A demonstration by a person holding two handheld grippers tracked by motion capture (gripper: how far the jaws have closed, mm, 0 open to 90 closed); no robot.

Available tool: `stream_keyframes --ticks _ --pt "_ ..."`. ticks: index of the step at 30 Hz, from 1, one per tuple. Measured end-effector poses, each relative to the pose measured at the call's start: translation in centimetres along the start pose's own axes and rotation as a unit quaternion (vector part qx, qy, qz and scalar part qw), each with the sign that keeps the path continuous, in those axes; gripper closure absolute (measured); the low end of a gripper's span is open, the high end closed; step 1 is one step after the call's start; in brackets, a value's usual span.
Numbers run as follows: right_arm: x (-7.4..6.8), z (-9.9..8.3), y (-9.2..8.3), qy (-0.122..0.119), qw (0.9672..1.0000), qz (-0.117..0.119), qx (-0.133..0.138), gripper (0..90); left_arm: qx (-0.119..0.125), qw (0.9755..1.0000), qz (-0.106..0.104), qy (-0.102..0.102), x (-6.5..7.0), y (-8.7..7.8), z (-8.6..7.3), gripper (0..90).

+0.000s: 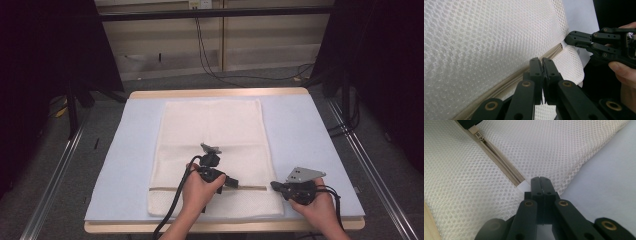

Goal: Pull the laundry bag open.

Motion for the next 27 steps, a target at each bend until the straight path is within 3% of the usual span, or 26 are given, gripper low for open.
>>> stream_keyframes --ticks 11,13,27 --pt "0.03 -0.03 0.00 0.000 1.0000 0.000 0.000 90.0 0.002 1.0000 -0.002 -0.002 -0.02 -0.25 -0.12 87.7" --pt "0.05 -0.03 0.01 0.001 1.0000 0.000 0.001 90.0 0.001 0.9999 -0.010 -0.002 -0.11 -0.30 -0.14 87.7" --pt "0.10 -0.04 0.01 0.002 1.0000 0.003 0.001 90.0 0.003 1.0000 0.004 0.000 -0.06 -0.21 -0.20 87.7"
Point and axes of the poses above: each handheld gripper's, and its own axes: y roughly forward along the jaws, z roughly out of its top, x roughly to its right, the point moved 2 cm from there along y, roughly forward along the jaws, and after that the axes turned 13 degrees about -x, right-handed, at the moved point
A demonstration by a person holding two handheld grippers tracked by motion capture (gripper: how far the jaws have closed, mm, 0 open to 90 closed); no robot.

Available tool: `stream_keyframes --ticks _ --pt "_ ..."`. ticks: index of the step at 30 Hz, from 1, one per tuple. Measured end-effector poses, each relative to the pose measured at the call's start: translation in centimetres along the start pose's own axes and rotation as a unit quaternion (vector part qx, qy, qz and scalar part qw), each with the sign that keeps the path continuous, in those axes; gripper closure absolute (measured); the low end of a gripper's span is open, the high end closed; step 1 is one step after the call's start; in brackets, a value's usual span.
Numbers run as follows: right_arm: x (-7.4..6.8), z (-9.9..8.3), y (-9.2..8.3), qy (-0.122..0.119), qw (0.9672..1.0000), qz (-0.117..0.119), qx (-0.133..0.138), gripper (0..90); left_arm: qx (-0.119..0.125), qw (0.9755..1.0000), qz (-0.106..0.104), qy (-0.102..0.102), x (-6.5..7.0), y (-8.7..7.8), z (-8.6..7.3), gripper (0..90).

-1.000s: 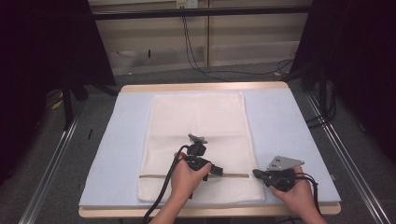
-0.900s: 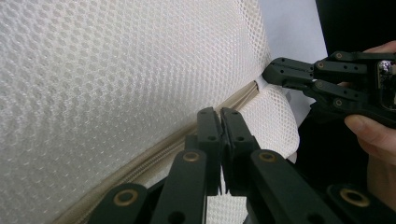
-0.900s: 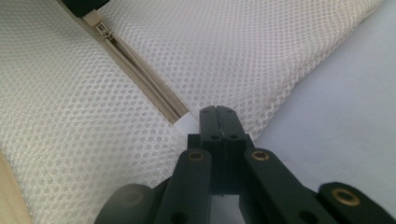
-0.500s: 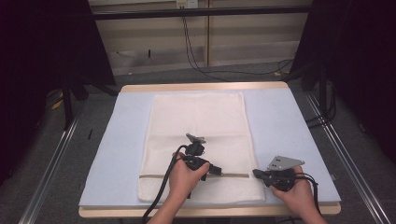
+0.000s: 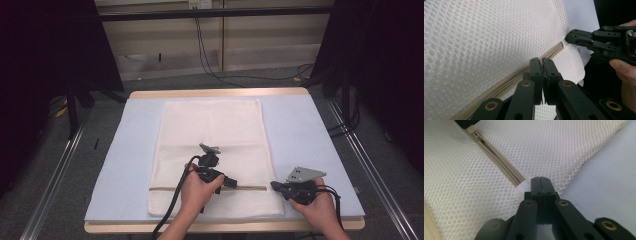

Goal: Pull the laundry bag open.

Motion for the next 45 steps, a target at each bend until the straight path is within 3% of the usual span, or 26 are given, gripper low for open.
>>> stream_keyframes --ticks 14,16,38,45 --pt "0.0 0.0 0.0 0.001 1.0000 -0.002 -0.002 90.0 0.001 1.0000 -0.007 -0.001 -0.4 -0.4 -0.2 87.7" --pt "0.0 0.0 0.0 0.001 1.0000 -0.002 -0.002 90.0 0.000 1.0000 0.003 0.002 -0.5 -0.5 -0.2 87.7" --pt "0.0 0.0 0.0 0.001 1.0000 -0.001 -0.001 90.0 0.003 0.9999 -0.011 -0.010 -1.4 -1.2 -0.8 87.7" --pt "0.0 0.0 0.0 0.001 1.0000 -0.002 0.000 90.0 0.004 0.9999 -0.005 -0.008 -1.5 -1.3 -0.8 87.7"
Point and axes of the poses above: each handheld gripper's, and its own axes: y roughly forward along the jaws, z roughly out of its top, x roughly to its right, the point moved 2 cm from there along y, roughly forward along the jaws, and after that the axes turned 13 degrees about -x, right-handed, at the moved point
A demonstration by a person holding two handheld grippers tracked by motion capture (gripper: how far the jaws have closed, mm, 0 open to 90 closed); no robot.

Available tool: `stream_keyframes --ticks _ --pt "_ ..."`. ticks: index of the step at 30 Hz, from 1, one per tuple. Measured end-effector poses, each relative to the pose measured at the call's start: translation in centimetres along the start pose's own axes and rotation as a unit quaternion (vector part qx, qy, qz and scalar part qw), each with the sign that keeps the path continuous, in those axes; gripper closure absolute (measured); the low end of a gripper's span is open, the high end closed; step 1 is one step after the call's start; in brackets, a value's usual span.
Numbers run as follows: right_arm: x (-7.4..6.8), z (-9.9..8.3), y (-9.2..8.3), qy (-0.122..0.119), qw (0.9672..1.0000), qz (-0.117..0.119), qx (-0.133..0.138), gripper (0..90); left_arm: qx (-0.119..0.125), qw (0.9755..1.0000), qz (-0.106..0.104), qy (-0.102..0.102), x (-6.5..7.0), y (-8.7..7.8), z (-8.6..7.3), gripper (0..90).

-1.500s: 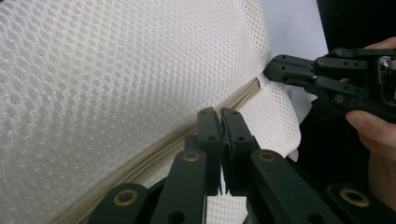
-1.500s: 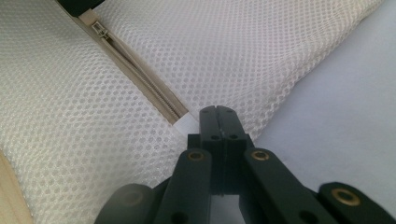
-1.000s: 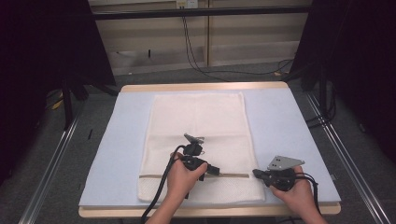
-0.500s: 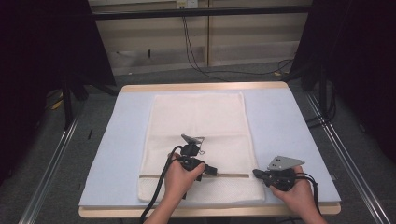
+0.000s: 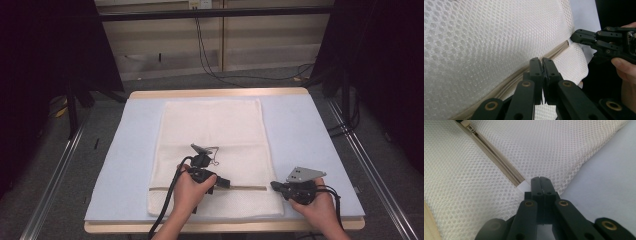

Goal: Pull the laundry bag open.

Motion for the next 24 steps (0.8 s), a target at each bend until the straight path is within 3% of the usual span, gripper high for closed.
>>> stream_keyframes --ticks 6,24 --pt "-0.01 0.00 -0.01 0.001 1.0000 0.000 -0.001 90.0 0.004 1.0000 -0.003 -0.008 -0.13 -0.20 -0.09 87.7" --pt "-0.01 0.02 0.02 0.002 1.0000 0.004 0.000 90.0 0.002 1.0000 0.007 -0.005 -0.60 -0.75 -0.41 87.7"
Point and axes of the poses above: each handheld gripper's, and its own axes: y roughly forward along the jaws, z roughly out of its top, x roughly to its right, the point moved 2 cm from there along y, roughly forward along the jaws, and after that the axes turned 13 degrees about -x, right-handed, at the moved point
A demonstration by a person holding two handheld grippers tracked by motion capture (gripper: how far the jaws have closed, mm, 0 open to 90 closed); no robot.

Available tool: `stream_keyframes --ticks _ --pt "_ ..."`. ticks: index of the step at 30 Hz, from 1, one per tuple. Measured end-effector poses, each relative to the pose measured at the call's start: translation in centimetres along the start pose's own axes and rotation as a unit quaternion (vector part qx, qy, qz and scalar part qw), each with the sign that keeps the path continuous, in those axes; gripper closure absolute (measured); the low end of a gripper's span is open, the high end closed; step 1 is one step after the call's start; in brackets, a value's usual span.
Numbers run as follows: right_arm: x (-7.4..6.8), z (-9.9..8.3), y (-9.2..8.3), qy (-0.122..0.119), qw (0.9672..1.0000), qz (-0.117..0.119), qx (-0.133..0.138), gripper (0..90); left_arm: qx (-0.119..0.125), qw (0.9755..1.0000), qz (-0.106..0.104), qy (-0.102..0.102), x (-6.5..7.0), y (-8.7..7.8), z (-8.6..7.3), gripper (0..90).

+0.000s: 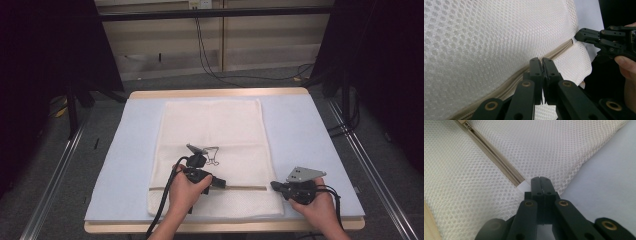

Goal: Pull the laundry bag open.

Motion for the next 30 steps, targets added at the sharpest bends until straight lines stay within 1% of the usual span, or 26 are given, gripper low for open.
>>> stream_keyframes --ticks 3,11,12,15,16,17,20,21,22,23,24,25,26,28,29,30 --pt "0.01 0.00 0.00 0.000 1.0000 0.000 0.000 90.0 -0.001 1.0000 0.001 0.001 -0.09 -0.04 0.02 87.6" --pt "0.00 -0.01 0.00 0.000 1.0000 0.000 0.000 90.0 0.001 1.0000 -0.003 -0.004 -0.25 -0.21 -0.06 87.7" --pt "0.01 -0.01 0.00 0.000 1.0000 0.000 0.000 90.0 0.000 0.9999 -0.012 -0.003 -0.35 -0.29 -0.14 87.7" --pt "0.00 0.00 0.00 0.000 1.0000 0.000 0.000 90.0 0.002 1.0000 -0.007 -0.005 -0.39 -0.34 -0.19 87.7" --pt "0.00 0.00 0.00 0.000 1.0000 0.000 0.000 90.0 0.000 1.0000 0.000 -0.004 -0.52 -0.43 -0.20 87.7" --pt "0.00 0.00 0.00 0.000 1.0000 0.000 0.000 90.0 0.001 0.9999 -0.010 -0.006 -0.52 -0.44 -0.22 87.7" --pt "0.02 -0.01 0.00 0.000 1.0000 0.000 0.000 90.0 0.002 1.0000 -0.005 -0.006 -0.64 -0.58 -0.29 87.7" --pt "0.04 -0.01 -0.01 0.000 1.0000 0.000 0.000 90.0 0.003 0.9999 -0.007 -0.010 -0.61 -0.58 -0.34 87.7" --pt "0.03 0.00 0.00 0.001 1.0000 0.000 0.000 90.0 0.009 0.9999 0.002 -0.009 -0.66 -0.64 -0.36 87.7" --pt "0.03 0.00 0.00 0.001 1.0000 0.000 0.000 90.0 0.009 0.9999 0.002 -0.009 -0.66 -0.64 -0.36 87.7" --pt "0.03 0.00 0.00 0.001 1.0000 0.001 0.000 90.0 0.003 0.9999 -0.008 -0.008 -0.69 -0.77 -0.40 87.7" --pt "0.03 0.00 0.00 0.001 1.0000 0.001 0.000 90.0 0.003 0.9999 -0.007 -0.008 -0.71 -0.81 -0.42 87.7" --pt "0.03 0.00 0.00 0.000 1.0000 0.000 0.000 90.0 0.003 1.0000 0.000 -0.006 -0.74 -0.83 -0.44 87.7" --pt "0.04 0.00 0.00 0.000 1.0000 0.000 0.000 90.0 0.006 1.0000 0.002 -0.007 -0.80 -0.80 -0.45 87.7" --pt "0.02 0.00 0.00 0.001 1.0000 0.001 0.000 90.0 0.004 0.9999 -0.007 -0.007 -0.80 -0.84 -0.46 87.7" --pt "0.03 0.00 0.00 0.000 1.0000 0.001 0.000 90.0 0.004 0.9999 -0.007 -0.006 -0.80 -0.85 -0.47 87.7"
Point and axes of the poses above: each handheld gripper's, and its own axes: y roughly forward along the jaws, z roughly out of its top, x roughly to its right, the point moved 2 cm from there along y, roughly forward along the jaws, and after that the axes turned 13 degrees about -x, right-handed, at the moved point
